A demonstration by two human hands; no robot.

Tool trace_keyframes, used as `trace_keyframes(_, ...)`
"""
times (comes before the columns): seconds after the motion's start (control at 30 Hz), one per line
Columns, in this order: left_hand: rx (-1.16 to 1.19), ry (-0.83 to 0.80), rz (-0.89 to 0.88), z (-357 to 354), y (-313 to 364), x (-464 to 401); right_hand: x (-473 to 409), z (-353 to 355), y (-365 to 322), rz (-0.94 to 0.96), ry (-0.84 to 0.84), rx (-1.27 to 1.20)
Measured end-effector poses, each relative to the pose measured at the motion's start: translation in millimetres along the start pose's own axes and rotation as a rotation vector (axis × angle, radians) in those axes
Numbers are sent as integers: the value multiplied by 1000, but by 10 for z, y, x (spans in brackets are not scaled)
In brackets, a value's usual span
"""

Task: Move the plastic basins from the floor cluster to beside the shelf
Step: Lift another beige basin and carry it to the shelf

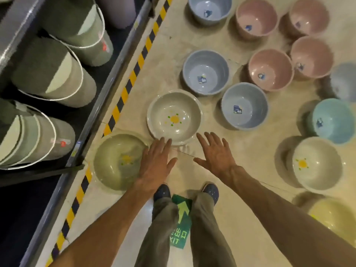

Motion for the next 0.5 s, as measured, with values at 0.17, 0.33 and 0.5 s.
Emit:
trace_keyframes(0.17, -101, -65, -140, -68, 1158, -38, 742, -426, 923, -127, 11, -195)
trace_keyframes(0.33, -240, -104, -273, -350, 2532, 37, 1513, -1048, 1895, -256, 72, -363)
trace_keyframes(0.5, -390, -174, -387, -868, 3943, 181, 2316, -1785, 2935, -390, 113, -502)
Point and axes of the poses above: each hand's wrist, its own x-axis away from the middle knuckle, its own z-axis out of the back of the hand, y = z × x, the point moved 5 cm from there along -x, towards the middle knuckle, and after that the axes turned 12 degrees about -y, right-handed, at the moved point
